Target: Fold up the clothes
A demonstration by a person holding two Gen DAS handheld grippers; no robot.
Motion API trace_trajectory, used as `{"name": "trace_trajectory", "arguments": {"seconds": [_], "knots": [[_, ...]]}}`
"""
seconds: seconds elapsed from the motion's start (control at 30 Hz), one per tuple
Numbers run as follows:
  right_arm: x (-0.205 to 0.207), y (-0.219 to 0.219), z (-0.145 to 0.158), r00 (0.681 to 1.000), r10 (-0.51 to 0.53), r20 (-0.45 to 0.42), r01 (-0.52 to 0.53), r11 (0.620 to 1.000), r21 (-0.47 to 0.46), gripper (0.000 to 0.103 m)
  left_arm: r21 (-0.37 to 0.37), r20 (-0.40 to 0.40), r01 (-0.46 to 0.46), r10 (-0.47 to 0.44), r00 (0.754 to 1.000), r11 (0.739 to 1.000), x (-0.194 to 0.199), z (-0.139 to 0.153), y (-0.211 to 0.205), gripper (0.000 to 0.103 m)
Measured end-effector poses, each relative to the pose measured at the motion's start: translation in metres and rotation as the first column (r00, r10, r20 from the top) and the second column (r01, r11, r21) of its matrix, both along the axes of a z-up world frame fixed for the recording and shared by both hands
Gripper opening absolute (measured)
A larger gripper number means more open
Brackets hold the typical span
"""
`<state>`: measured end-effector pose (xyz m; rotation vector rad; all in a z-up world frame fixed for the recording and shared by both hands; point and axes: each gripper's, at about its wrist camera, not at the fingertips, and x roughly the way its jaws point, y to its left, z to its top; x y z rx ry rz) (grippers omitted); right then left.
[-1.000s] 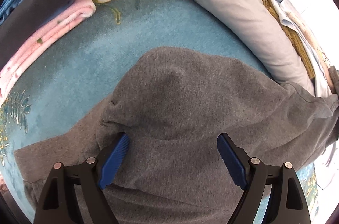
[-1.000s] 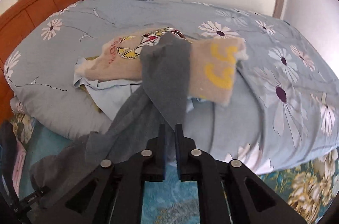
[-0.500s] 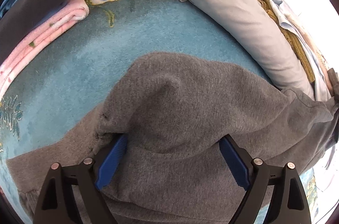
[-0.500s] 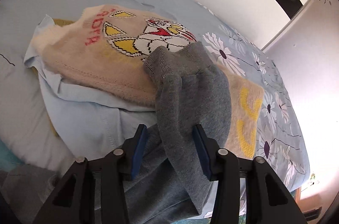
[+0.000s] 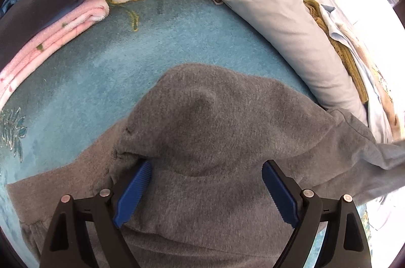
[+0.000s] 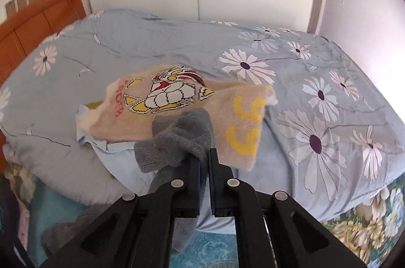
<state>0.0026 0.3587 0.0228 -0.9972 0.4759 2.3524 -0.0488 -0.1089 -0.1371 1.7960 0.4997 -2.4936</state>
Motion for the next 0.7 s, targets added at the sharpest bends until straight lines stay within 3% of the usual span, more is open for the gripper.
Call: {"name": "trace_trajectory", "arguments": {"seconds": [0.17, 0.27, 0.33, 0.4, 0.47, 0.53, 0.6, 0.7], "knots": [[0.129, 0.024, 0.001, 0.981, -0.133, -0.140, 0.110, 0.980, -0.166, 0.005, -0.022, -0.015, 0.030, -0.030, 0.999, 0.999, 0.002, 0.011, 0.000, 0.091], [0.204, 0.033, -0.030, 0.970, -0.215, -0.118, 0.187, 0.960, -0.207, 0.005, -0.031, -0.003, 0.056, -0.056, 0.998, 0.998, -0.005, -0.023, 0.002, 0.091], [0.245, 0.047, -0.077, 0.954, -0.298, -0.010, 0.286, 0.922, -0.260, 0.005, -0.037, 0.007, 0.078, -0.078, 0.997, 0.996, -0.010, -0.028, 0.005, 0.091], [0.285, 0.057, -0.127, 0.919, -0.388, 0.069, 0.387, 0.855, -0.345, 0.005, -0.054, -0.002, 0.107, -0.107, 0.994, 0.993, -0.012, -0.024, 0.011, 0.091], [0.316, 0.054, -0.158, 0.891, -0.448, 0.078, 0.435, 0.791, -0.430, 0.005, -0.072, -0.019, 0.125, -0.127, 0.992, 0.990, -0.009, -0.019, 0.014, 0.091], [0.333, 0.046, -0.174, 0.881, -0.466, 0.077, 0.443, 0.758, -0.478, 0.005, -0.085, -0.032, 0.137, -0.141, 0.990, 0.987, -0.008, -0.016, 0.016, 0.091], [0.338, 0.041, -0.173, 0.891, -0.447, 0.079, 0.426, 0.764, -0.484, 0.006, -0.089, -0.034, 0.136, -0.139, 0.990, 0.987, -0.012, -0.020, 0.016, 0.091], [0.345, 0.045, -0.157, 0.905, -0.421, 0.060, 0.402, 0.802, -0.441, 0.010, -0.087, -0.042, 0.124, -0.128, 0.991, 0.988, -0.011, -0.018, 0.014, 0.091]]}}
